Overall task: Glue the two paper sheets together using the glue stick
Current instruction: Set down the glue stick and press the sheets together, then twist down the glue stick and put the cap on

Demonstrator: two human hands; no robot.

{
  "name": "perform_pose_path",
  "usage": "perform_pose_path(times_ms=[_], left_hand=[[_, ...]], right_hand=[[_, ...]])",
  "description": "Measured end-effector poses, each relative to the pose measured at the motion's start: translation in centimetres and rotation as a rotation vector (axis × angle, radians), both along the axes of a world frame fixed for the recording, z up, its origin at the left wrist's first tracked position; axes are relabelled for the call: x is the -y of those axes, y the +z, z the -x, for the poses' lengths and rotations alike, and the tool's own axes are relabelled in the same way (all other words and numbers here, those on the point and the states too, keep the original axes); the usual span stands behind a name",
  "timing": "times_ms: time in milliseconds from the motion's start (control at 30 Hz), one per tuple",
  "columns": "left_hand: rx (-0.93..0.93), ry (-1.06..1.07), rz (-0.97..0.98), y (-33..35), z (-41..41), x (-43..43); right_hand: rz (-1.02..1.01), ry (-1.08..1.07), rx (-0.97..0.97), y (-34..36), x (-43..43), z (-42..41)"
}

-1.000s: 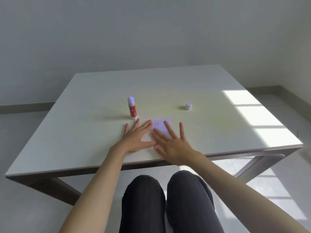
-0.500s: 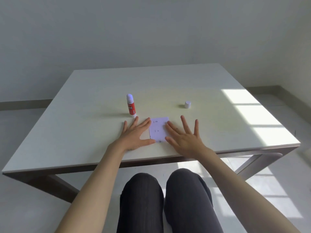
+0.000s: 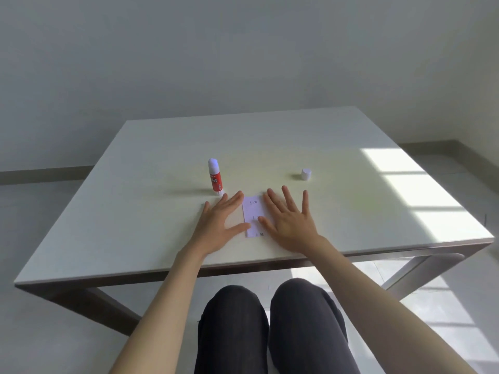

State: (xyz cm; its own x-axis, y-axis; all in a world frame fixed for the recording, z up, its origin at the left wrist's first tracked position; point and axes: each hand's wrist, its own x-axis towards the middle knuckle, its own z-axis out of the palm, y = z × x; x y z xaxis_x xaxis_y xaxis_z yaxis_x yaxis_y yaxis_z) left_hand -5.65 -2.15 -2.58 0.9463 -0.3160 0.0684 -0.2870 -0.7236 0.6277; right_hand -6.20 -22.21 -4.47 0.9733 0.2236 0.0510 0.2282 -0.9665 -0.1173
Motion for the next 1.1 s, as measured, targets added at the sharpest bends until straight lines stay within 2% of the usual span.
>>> perform_pose_path(times_ms=[67, 100, 167, 333, 467, 533, 600, 633, 667, 733, 767, 800, 900, 1000, 1033, 1067, 1100], left_hand=[[0.178, 0.294, 0.433, 0.2, 0.6, -0.2], [0.29, 0.454, 0.532, 0.4, 0.5, -0.5], [0.392, 0.651, 0.548, 1.1, -0.6, -0.9], [0.106, 0.623, 0.469, 2.2, -4.4, 0.5], [0.183, 0.64, 0.533, 2.7, -4.4, 1.8], [0.146, 0.64, 0.625, 3.1, -3.6, 1.8], [0.017, 0.548, 0.846, 3.8, -2.7, 2.0], [-0.057, 0.466, 0.978, 4.3, -2.2, 2.2], [-0.112, 0.38, 1.08, 4.8, -1.7, 2.4], [-0.126, 0.28, 1.129, 5.5, -0.5, 2.7], [-0.118, 0.263, 1.124, 5.9, 0.0, 2.7], [-0.115, 0.249, 1.125, 6.2, 0.4, 2.7], [-0.108, 0.234, 1.134, 7.0, 1.2, 2.4], [-0.067, 0.247, 1.149, 7.7, 1.8, 2.3], [-0.056, 0.257, 1.15, 8.0, 2.0, 2.4], [-0.048, 0.27, 1.149, 8.2, 2.2, 2.7], [-0.043, 0.281, 1.155, 8.4, 2.4, 2.9]], right_hand=[[-0.011, -0.01, 0.015, 0.0, 0.1, -0.1], [-0.019, -0.011, 0.024, 0.1, 0.1, 0.0], [-0.059, -0.011, 0.056, 0.3, 0.1, 0.3], [-0.315, -0.062, 0.134, 0.8, 0.2, 0.6], [-0.398, -0.036, 0.189, 1.5, 0.2, 1.0], [-0.452, -0.041, 0.269, 2.2, -0.2, 1.5], [-0.687, -0.135, 0.316, 3.0, -1.2, 2.0], [-0.915, -0.229, 0.258, 3.8, -1.9, 2.2], [-1.188, -0.338, 0.103, 4.8, -2.5, 2.2], [-1.606, -0.465, -0.436, 7.0, -3.1, 2.0], [-1.726, -0.45, -0.669, 7.8, -3.3, 2.0], [-1.804, -0.413, -0.811, 8.3, -3.5, 2.1], [-1.945, -0.333, -0.932, 9.4, -4.1, 2.5], [-2.018, -0.284, -0.863, 10.0, -4.4, 3.2], [-2.047, -0.257, -0.749, 9.8, -4.5, 3.3], [-2.01, -0.21, -0.547, 9.5, -4.8, 3.5], [-1.86, -0.162, -0.274, 9.1, -5.0, 3.8]])
